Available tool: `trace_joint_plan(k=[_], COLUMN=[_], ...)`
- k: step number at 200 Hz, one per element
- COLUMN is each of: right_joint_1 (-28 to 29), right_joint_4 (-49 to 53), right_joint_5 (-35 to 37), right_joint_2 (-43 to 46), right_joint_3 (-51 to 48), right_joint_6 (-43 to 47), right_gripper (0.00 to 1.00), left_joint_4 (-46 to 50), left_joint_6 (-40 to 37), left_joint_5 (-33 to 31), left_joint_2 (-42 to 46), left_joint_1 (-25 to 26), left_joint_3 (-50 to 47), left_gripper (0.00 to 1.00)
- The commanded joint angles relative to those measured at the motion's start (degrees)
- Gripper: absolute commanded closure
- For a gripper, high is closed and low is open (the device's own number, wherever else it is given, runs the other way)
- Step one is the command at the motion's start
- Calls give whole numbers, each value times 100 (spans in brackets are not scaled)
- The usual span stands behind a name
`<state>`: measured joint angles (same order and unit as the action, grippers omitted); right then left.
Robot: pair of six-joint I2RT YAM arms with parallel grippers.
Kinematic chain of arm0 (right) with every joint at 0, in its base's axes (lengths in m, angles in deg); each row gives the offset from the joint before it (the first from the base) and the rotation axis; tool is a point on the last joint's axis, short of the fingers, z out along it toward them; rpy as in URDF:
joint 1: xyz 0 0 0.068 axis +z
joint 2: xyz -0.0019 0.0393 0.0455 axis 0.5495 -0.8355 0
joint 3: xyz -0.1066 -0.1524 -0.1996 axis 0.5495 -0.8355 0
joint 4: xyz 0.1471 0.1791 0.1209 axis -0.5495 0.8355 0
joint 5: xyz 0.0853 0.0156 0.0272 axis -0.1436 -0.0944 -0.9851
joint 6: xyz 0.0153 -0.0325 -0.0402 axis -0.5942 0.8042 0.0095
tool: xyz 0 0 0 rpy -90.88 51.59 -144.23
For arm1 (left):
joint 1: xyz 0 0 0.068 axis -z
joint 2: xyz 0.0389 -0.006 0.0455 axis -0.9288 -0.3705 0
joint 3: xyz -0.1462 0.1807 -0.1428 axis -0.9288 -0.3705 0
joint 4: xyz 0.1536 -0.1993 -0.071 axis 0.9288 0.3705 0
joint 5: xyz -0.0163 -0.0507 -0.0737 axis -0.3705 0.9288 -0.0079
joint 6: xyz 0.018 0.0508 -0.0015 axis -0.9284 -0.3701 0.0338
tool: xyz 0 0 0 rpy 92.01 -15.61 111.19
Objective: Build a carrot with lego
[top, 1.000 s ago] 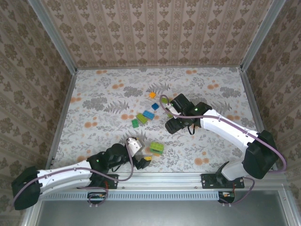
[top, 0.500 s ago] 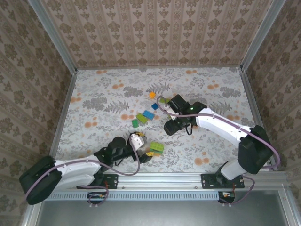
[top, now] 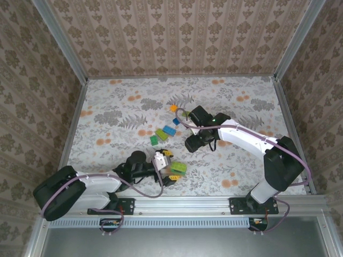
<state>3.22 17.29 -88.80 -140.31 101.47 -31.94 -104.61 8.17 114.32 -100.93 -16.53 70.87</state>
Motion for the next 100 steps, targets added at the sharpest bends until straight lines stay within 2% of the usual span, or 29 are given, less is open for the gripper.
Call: trace_joint_plan(k=[1, 44, 59, 100], right_joint_1=[-77, -147, -174, -219], right_joint_4=[130, 75, 58, 6], right_joint_5=[-74, -126, -138, -191], right_joint_2=[-139, -256, -252, -203], right_joint_3=[131, 105, 75, -30], right_joint_6=[34, 43, 49, 52], right_gripper=[24, 24, 25, 26], left_joint_4=[-379, -848, -1034, -1190], left_joint_6=[-135, -29, 42, 48], left_joint_5=[772, 1440, 1635, 1823], left_joint_2=[-54, -592, -807, -1180], left_joint_1=[-182, -277, -290, -305], left_joint_3=[209, 328, 374, 464], left_gripper=[0, 0, 3, 30])
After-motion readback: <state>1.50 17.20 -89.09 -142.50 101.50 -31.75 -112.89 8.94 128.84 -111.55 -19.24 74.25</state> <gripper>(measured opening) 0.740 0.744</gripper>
